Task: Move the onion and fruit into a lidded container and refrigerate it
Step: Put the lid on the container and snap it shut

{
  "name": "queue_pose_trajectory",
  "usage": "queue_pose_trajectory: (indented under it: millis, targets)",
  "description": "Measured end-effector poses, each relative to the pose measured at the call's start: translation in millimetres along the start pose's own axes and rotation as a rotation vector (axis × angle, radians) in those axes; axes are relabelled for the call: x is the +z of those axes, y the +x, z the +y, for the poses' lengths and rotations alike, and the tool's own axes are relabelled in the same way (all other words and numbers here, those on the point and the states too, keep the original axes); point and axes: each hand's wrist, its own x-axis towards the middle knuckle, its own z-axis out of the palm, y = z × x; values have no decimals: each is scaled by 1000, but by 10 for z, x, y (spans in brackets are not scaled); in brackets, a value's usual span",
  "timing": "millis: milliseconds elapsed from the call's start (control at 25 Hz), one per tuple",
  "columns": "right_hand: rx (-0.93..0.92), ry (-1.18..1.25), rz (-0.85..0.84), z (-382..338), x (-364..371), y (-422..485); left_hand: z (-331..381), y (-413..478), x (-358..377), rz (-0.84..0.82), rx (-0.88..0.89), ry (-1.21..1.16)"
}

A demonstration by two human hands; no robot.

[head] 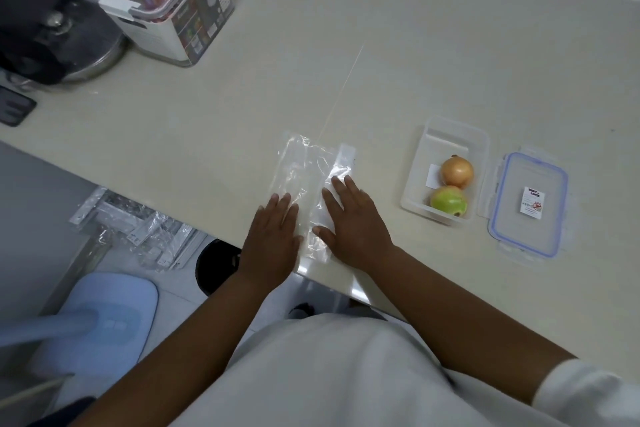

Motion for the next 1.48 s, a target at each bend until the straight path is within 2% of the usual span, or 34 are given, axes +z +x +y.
queue_pose_trajectory:
  millis: [80,160,400,640,720,800,960,1080,1240,1360,1480]
  targets:
    - [44,-26,-81,6,40,17,-46,19,85,-129,-38,0]
    - [83,-59,-155,60,31,98,-90,112,121,-137,-17,7]
    - [199,-158,-240,388,-281,740,-74,942,60,-177,9,-4]
    - [237,-130,-308,637,-452,974,4,1340,67,-175,35,6]
    - [205,-94,-244,599,-507,888,37,1290,43,-151,30,14]
    - [146,-12,-74,541,-594,707,107,1226,-11,-97,28,-6]
    - [154,216,296,539,-708,-39,569,1086,-124,155,112,-177]
    - [359,296,429,840,-659,-768,1241,1026,-110,187,250,-350]
    - [768,367,565,1541,-619,-1474,2195,1057,28,10,390,-561]
    - [1104,478,508,2149,-683,-1717,2870,1182,185,-242,260,-641]
    - [1248,567,393,2617,-785,-1738,3374,1439,376,-431,49,-503]
